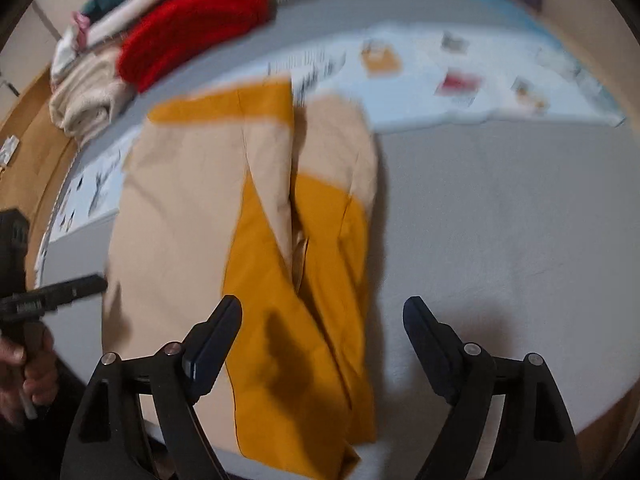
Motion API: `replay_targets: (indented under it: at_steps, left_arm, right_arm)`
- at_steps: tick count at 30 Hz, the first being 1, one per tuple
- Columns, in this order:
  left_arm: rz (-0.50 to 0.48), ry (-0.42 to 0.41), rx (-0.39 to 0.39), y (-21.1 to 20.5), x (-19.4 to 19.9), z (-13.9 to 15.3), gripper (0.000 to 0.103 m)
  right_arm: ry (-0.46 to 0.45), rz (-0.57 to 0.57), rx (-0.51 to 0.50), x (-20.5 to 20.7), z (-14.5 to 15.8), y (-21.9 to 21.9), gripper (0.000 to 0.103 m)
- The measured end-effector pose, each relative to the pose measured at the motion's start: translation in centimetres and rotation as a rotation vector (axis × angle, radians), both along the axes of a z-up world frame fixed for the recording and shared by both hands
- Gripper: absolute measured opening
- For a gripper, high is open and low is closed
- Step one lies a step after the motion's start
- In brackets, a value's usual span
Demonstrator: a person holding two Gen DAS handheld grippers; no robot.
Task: Fold large clothes
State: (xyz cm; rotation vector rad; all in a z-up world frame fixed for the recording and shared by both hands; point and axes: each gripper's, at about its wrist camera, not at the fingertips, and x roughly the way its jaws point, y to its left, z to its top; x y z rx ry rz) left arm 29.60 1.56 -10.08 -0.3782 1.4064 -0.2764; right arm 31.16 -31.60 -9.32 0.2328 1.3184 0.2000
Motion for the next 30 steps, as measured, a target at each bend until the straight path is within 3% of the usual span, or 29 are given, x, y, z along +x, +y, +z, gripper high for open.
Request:
replay_targets:
  at_steps: [2,4,10,11,12,13,17,18,21,25,30]
  left_arm:
    - [0.035,0.057,-0.071,0.6,0.9,-1.6,0.084]
    - [0.067,0.106,-0.128,1.2,2.0,-3.2,0.088]
    - [0.123,0.154,-0.246,1.7,4.3,-6.3,0.091]
    - [0.133,0.141,-0.255,1.6,4.7,-6.5,0.091]
    - [0.138,0.125,-0.259,1.5,4.9,-6.5,0.089]
    - [0.141,0.108,-0.255,1.4,5.1,-6.4,0.088]
    - [0.132,0.054,-0.221,1.0,5.2,-5.3,0.063]
    - [0.129,0.035,-0.222,1.1,5.3,-4.5,0.054]
    - [0.105,-0.026,-0.220,1.5,5.4,-2.4,0.040]
    - [0.109,-0.087,-0.156,3.4,5.4,0.3,0.040]
    - [0.197,-0.071,-0.124,8.3,5.2,0.3,0.040]
  right_arm:
    - [0.106,0.002,0.022,1.1,-2.5,0.1,0.083]
    - [0.144,-0.015,0.045,2.1,-3.8,-0.3,0.083]
    - [0.133,-0.018,0.055,3.3,-4.0,0.1,0.082]
    - [0.120,-0.007,0.045,3.3,-3.8,0.4,0.077]
    - [0.107,0.008,0.043,3.3,-3.6,0.8,0.073]
    - [0.096,0.014,0.054,3.4,-3.4,1.0,0.061]
    - [0.059,0.028,0.084,3.6,-2.8,1.8,0.026]
    - [0.048,0.035,0.083,3.7,-2.6,2.1,0.024]
    - [0.010,0.049,0.094,3.9,-1.9,3.1,0.019]
    - [-0.038,0.062,0.125,4.4,-0.8,5.3,0.015]
    - [-0.100,0.117,0.159,5.1,0.7,9.6,0.014]
